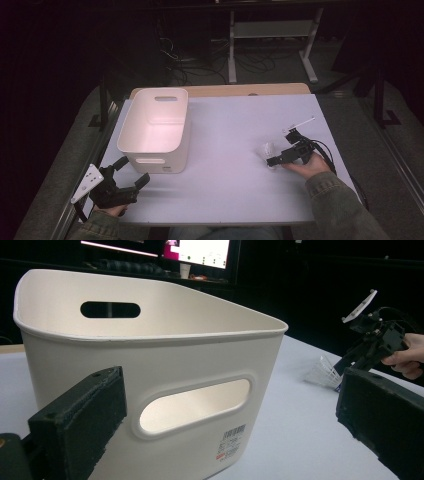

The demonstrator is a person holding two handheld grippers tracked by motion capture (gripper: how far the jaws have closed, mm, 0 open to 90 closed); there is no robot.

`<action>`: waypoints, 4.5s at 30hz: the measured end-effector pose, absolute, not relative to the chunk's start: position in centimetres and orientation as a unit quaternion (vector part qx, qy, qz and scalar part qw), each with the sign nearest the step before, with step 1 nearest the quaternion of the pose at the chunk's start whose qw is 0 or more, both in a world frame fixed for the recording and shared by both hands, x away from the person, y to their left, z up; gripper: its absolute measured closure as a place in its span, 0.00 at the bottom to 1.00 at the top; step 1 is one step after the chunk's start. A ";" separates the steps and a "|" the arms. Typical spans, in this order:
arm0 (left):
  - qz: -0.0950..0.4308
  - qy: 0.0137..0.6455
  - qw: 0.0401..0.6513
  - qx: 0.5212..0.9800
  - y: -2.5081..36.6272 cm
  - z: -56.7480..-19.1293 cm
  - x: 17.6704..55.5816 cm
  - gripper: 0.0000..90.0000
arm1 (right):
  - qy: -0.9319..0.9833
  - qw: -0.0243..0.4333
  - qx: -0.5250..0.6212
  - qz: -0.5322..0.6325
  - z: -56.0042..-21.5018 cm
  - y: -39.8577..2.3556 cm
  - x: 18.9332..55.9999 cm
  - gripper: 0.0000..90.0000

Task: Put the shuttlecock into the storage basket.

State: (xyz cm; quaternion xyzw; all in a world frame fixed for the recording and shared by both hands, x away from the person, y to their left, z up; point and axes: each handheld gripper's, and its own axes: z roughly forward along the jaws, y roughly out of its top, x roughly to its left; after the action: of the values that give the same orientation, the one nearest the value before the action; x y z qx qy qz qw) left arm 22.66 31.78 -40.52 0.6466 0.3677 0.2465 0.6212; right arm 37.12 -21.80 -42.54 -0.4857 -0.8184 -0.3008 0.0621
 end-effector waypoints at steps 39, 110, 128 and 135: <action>0.246 0.369 0.621 0.647 31.7 -40.5 22.6 0.00 | -0.821 0.093 -0.493 -0.273 -43.0 -20.5 37.0 0.71; 0.246 0.368 0.622 0.646 31.7 -40.5 22.6 0.00 | -0.846 0.041 -0.371 -0.380 -34.8 -16.8 37.3 0.71; 0.248 0.368 0.621 0.647 31.8 -40.5 22.6 0.00 | -0.851 0.030 -0.344 -0.396 -32.9 -15.2 37.7 0.71; 0.247 0.367 0.621 0.647 31.8 -40.5 22.6 0.00 | -0.849 0.028 -0.334 -0.409 -32.0 -14.6 37.8 0.71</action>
State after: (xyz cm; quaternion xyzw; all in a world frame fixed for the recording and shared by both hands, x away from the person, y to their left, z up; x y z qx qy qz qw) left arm 22.64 31.79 -40.52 0.6472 0.3670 0.2472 0.6207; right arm 37.77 -14.57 -31.96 -0.3338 -0.8486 -0.4094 0.0281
